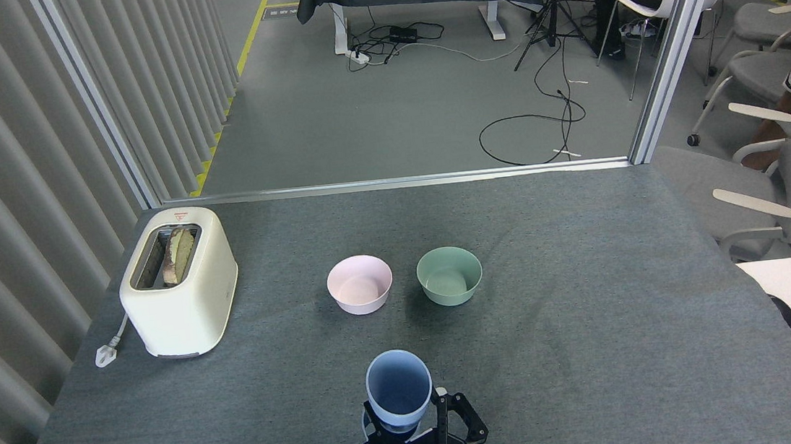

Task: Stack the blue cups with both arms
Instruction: 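Lift the blue cup with the right gripper and carry it over the centered cup, then lower the cup into the centered cup and open the right gripper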

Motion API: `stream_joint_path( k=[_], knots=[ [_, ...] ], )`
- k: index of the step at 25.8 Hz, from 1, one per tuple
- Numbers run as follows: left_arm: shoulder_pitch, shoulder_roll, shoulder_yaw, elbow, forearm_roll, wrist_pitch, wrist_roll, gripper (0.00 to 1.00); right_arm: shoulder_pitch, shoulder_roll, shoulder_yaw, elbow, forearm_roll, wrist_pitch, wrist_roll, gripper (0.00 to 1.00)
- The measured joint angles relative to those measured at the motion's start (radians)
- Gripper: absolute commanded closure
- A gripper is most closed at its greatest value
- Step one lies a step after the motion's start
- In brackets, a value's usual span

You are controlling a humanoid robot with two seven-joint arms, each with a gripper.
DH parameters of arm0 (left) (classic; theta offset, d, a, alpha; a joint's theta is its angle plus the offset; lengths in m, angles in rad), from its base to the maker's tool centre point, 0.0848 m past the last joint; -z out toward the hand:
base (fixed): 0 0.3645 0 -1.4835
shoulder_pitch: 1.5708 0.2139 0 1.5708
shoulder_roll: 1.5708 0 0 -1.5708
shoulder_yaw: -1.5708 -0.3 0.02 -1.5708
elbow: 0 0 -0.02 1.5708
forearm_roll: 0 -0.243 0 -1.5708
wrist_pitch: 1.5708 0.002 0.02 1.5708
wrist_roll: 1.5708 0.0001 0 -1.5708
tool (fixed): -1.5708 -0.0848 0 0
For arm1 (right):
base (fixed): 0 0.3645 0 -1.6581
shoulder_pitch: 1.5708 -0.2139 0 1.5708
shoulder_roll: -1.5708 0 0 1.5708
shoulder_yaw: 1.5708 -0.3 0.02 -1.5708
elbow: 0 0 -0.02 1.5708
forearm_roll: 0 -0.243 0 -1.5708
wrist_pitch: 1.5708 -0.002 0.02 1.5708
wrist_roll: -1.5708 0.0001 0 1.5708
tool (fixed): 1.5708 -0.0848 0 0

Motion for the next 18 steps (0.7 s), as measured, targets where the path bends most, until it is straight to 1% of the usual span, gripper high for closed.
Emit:
stream_joint_path(
  k=[5,6,9,11,12,15,18],
  knots=[
    [0.0,0.0,0.0,0.0,0.0,0.0,0.0,0.0,-0.004,0.001,-0.006,0.029,-0.002,0.001,-0.015,0.3],
    [0.0,0.0,0.0,0.0,0.0,0.0,0.0,0.0,-0.006,0.002,-0.006,0.035,-0.002,0.001,-0.016,0.29],
    [0.0,0.0,0.001,0.0,0.0,0.0,0.0,0.0,-0.01,0.005,-0.007,0.057,-0.003,0.001,-0.018,0.17],
    [0.0,-0.001,0.002,0.0,0.0,0.0,0.0,0.0,-0.012,0.007,-0.005,0.072,-0.004,0.001,-0.018,0.03],
    [0.0,-0.001,0.002,0.0,0.0,0.0,0.0,0.0,-0.012,0.009,-0.004,0.08,-0.004,-0.001,-0.018,0.02],
    [0.0,-0.001,0.003,0.0,0.0,0.0,0.0,0.0,-0.019,0.012,-0.002,0.093,-0.006,-0.007,-0.019,0.01],
    [0.0,-0.001,0.003,0.001,0.001,0.0,0.0,0.0,-0.023,0.013,-0.002,0.085,-0.007,-0.015,-0.031,0.01]
  ],
)
